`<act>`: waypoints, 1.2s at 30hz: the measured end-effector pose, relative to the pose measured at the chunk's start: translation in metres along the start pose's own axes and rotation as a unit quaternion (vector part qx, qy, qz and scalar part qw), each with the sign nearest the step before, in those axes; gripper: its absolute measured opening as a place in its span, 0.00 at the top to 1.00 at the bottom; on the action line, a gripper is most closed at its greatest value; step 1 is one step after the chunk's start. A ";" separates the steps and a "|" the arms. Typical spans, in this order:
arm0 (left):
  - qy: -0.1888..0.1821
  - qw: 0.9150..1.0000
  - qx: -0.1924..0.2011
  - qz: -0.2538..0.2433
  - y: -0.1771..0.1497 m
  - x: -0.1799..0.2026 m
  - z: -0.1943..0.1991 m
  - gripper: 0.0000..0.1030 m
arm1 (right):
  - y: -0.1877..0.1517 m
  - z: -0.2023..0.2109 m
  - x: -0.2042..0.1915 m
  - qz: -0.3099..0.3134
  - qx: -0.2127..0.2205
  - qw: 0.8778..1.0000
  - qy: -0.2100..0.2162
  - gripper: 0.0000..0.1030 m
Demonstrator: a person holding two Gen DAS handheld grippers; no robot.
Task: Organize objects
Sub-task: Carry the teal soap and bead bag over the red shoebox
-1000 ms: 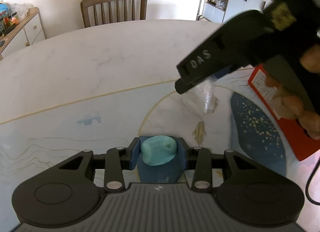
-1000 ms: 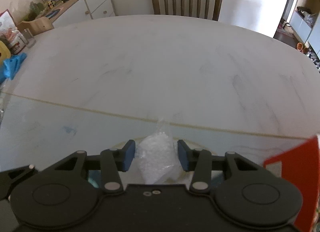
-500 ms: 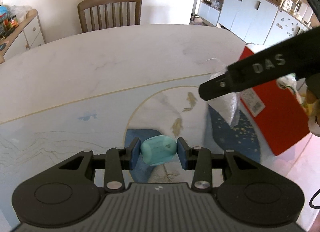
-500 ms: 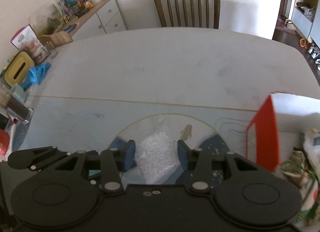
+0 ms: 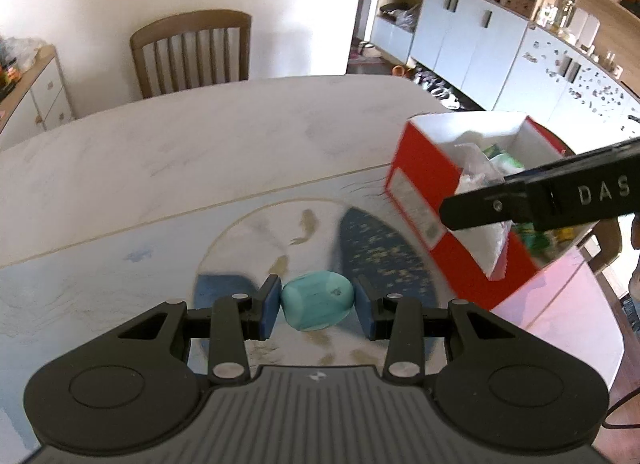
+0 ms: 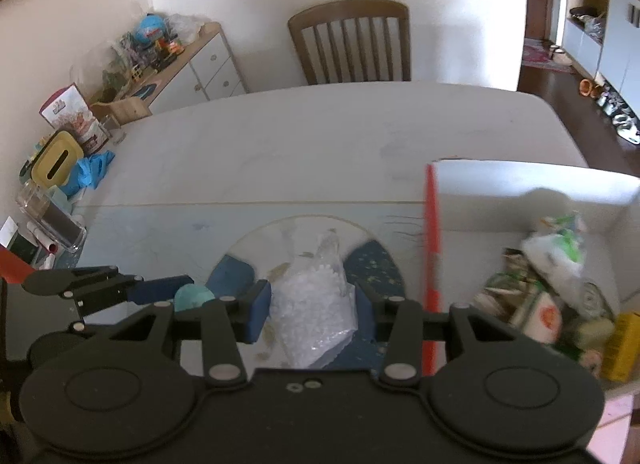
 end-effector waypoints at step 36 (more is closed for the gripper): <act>-0.029 0.996 0.011 -0.082 0.075 0.207 -0.058 0.62 | -0.032 0.083 0.236 -0.050 0.034 0.993 -0.099 0.57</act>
Point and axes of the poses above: each gripper's, at about its wrist camera, not at the fingertips, and z roughly against the way its jaws point, x to its right, y to its top, the point moved 7 cm from there along -z, roughly the way its jaws point, and after that the axes turned 5 degrees about y, right-handed, at the moved point
